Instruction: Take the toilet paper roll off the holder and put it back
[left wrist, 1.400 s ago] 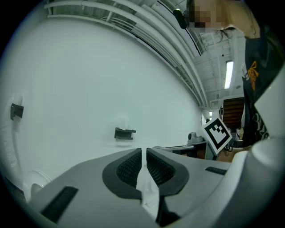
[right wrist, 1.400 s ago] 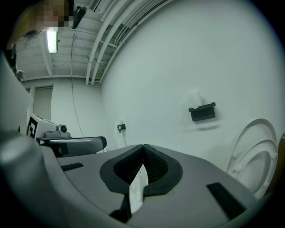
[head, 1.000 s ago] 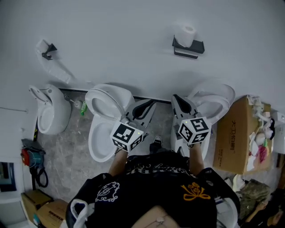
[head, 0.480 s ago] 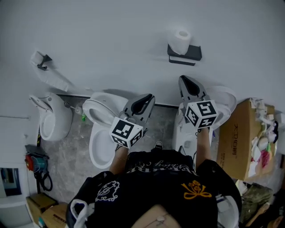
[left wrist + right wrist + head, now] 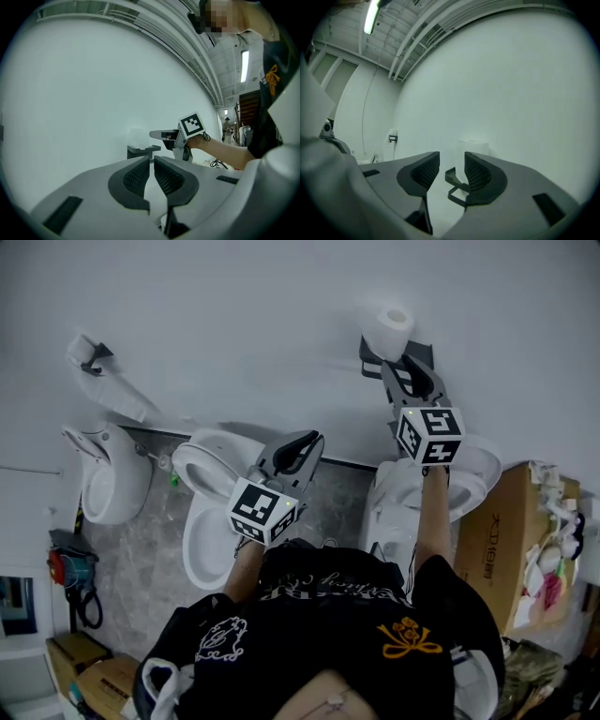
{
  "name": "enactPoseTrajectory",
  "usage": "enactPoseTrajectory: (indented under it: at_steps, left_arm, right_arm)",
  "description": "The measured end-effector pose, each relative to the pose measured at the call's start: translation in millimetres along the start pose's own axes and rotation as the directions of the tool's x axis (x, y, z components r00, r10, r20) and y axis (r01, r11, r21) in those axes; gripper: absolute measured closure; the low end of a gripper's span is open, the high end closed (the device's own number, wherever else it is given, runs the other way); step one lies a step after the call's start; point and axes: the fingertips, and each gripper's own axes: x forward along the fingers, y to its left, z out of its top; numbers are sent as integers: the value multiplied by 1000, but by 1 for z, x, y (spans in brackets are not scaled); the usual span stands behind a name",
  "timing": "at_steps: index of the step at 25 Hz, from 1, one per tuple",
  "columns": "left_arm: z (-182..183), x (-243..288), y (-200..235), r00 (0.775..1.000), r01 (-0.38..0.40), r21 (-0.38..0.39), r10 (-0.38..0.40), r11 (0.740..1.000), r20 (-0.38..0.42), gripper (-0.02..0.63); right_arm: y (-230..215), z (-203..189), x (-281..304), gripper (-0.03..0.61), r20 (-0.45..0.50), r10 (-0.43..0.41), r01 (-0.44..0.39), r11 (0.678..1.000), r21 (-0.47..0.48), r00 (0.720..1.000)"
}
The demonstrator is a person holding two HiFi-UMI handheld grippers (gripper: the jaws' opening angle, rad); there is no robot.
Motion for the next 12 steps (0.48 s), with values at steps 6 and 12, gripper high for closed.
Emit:
enactPoseTrajectory:
  at_steps: [6,12]
  left_arm:
    - [9,9,8,1000,-2,17,2,1000,10,575]
    - [5,17,8,1000,16,20,-16,1000,-7,575]
  right_arm:
    - [-36,-2,38,267,-46,-68,67,998,-20,997]
    - [-59,-7,72,207,-82,-78,84,994,68,994]
